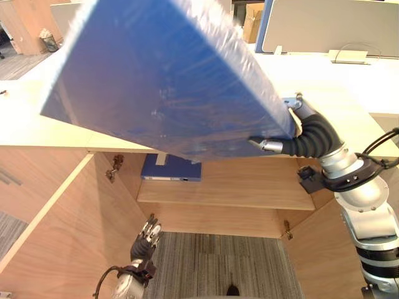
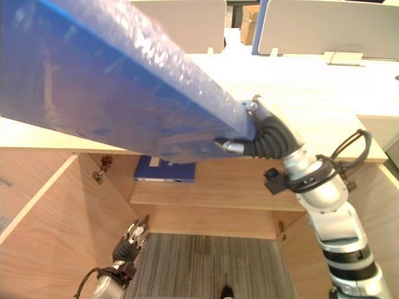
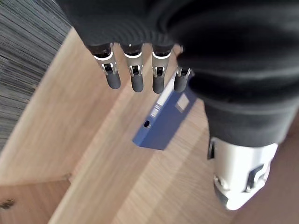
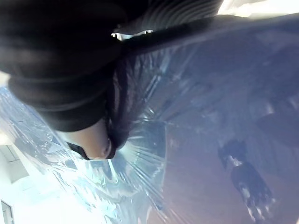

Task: Walk over to the cabinet, pick up the folder, carry it to the office cabinet, place the folder inside the office cabinet, then close the office cabinet door

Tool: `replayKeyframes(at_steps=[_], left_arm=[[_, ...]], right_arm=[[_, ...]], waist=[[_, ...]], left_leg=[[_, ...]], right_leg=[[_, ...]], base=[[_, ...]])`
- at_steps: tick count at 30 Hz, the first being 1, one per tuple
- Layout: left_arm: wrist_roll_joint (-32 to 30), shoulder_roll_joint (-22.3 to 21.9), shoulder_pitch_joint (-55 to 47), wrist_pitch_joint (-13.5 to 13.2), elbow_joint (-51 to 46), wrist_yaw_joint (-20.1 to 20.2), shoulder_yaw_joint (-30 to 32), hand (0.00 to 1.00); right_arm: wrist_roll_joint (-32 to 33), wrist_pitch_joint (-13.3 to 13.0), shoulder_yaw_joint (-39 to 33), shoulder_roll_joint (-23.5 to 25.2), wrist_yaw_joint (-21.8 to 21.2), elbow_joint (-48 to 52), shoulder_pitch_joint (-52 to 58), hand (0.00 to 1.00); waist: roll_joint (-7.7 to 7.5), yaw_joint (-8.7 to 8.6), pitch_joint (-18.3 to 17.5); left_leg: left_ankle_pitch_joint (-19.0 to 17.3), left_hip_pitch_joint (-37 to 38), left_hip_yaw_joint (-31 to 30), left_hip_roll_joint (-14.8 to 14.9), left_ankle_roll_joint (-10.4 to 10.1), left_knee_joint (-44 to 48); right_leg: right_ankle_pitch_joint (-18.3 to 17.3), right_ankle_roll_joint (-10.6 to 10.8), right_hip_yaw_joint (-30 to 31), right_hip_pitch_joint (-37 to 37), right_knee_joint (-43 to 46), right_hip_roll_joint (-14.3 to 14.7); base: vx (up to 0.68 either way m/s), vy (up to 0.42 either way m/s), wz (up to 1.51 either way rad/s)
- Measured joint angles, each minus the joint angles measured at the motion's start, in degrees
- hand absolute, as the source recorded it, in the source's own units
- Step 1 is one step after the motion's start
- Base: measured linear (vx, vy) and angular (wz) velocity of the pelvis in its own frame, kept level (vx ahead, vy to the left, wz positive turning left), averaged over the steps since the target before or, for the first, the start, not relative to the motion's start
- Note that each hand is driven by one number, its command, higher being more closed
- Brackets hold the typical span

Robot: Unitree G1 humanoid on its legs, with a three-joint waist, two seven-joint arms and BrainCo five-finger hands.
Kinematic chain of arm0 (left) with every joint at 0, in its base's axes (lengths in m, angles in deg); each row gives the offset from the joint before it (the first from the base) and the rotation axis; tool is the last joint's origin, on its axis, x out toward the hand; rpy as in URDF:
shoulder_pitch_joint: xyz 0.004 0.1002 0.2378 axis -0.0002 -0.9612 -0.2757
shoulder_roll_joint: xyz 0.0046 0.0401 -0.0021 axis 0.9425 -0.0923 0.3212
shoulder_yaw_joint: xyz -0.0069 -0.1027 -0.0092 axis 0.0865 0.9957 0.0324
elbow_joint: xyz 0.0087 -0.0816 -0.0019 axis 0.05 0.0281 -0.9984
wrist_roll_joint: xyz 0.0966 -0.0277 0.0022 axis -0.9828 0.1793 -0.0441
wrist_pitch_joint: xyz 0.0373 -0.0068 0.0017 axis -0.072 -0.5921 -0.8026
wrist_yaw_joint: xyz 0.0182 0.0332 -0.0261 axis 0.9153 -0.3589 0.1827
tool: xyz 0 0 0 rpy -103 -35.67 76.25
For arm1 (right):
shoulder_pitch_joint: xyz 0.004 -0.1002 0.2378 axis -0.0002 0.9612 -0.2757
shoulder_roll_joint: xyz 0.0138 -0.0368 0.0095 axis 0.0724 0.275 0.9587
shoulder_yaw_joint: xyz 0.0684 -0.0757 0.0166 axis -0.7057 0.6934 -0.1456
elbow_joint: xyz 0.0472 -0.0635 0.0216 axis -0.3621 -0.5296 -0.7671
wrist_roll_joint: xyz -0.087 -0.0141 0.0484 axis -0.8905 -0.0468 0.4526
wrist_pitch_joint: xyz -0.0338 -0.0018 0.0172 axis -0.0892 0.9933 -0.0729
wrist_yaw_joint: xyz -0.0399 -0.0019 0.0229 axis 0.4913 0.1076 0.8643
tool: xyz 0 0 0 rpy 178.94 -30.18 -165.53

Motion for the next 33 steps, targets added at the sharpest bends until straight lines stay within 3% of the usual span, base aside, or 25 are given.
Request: replayKeyframes(at_steps=[4, 10, 16, 21, 25, 28, 29, 30, 33], left_arm=[[-6.8, 0.4, 1.1, 0.3, 11.2, -0.4, 2.2, 0.0], [-10.6, 1.6, 1.6, 0.9, 23.8, -2.0, 5.7, 0.0], [-18.0, 2.9, 1.9, 1.2, 28.8, -2.3, 7.6, 0.0], [-21.6, 3.2, 2.2, 1.8, 30.1, -2.7, 9.7, 0.0], [-24.1, 3.2, 2.6, 1.8, 30.1, -3.0, 9.6, 0.0], [-25.1, 2.7, 2.5, 1.8, 30.0, -3.9, 9.5, 0.0], [-25.7, 2.1, 2.5, 1.9, 29.9, -4.1, 9.4, 0.0], [-26.4, 1.6, 2.5, 1.9, 29.6, -4.2, 9.4, 0.0], [-27.3, 0.8, 2.9, 1.9, 28.0, -4.5, 9.2, 0.0]], right_arm=[[-1.0, -0.1, 2.7, -0.4, -0.9, -0.2, 4.1, 1.0], [-2.3, -0.6, 17.9, -8.0, -9.3, -6.8, 10.2, 1.0], [-13.8, -2.4, 23.7, -13.6, -12.5, -19.8, 13.0, 1.0], [-20.6, -2.9, 26.4, -14.9, -13.9, -26.3, 15.6, 1.0], [-23.7, -3.2, 24.8, -11.9, -13.3, -32.4, 15.1, 1.0], [-23.6, -0.5, 17.3, -2.7, -13.7, -42.1, 15.1, 1.0], [-18.8, 2.9, 11.4, 2.9, -12.2, -47.0, 14.9, 1.0], [-14.5, 5.0, 8.0, 5.4, -10.8, -48.4, 14.6, 1.0], [-1.0, 7.5, 1.3, 8.3, -5.7, -48.8, 11.6, 1.0]], waist=[[-0.11, -0.18, 0.1], [-0.79, 0.25, 0.7], [-1.15, 0.5, 2.2], [-0.96, 0.66, 3.9], [-0.83, 0.62, 4.2], [-0.56, 0.88, 4.4], [-0.02, 0.88, 4.8], [0.44, 0.88, 5.2], [2.37, 0.37, 7.1]], left_leg=[[-0.1, -0.3, 0.1, 0.0, 0.1, 0.1], [-0.7, -0.6, 1.4, 0.0, 0.1, 0.9], [-1.4, -0.6, 1.4, -0.2, -0.2, 1.9], [-1.5, -0.7, 1.4, -0.1, -0.2, 2.1], [-1.5, -0.7, 1.1, -0.2, -0.2, 2.1], [-1.5, -0.7, 0.8, -0.4, -0.2, 2.1], [-1.5, -0.7, 0.6, -0.5, -0.2, 2.1], [-1.5, -0.9, 0.5, -0.7, -0.1, 2.1], [-3.0, -5.8, 0.0, -0.9, 0.9, 7.0]], right_leg=[[0.0, 0.0, 0.4, -0.5, 0.0, 0.0], [0.3, -0.1, 1.9, -1.3, 0.0, 0.0], [0.5, 0.1, 2.1, -1.4, -0.3, -0.3], [0.5, 0.1, 2.1, -1.2, -0.3, -0.3], [0.5, 0.2, 1.7, -1.0, -0.3, -0.5], [0.5, 0.2, 1.6, -1.0, -0.3, -0.6], [0.5, 0.3, 1.4, -1.1, -0.3, -0.8], [0.5, 0.4, 1.4, -1.3, -0.3, -1.0], [0.5, 0.8, 1.6, -4.8, 2.7, -2.5]], base=[[-0.02, 0.006, -0.06], [-0.03, 0.008, -0.12], [-0.06, 0.008, -0.02], [-0.02, -0.001, 0.0], [-0.01, -0.001, 0.03], [-0.04, 0.001, 0.05], [-0.05, 0.009, 0.04], [-0.05, 0.014, 0.05], [-0.06, 0.037, -0.01]])
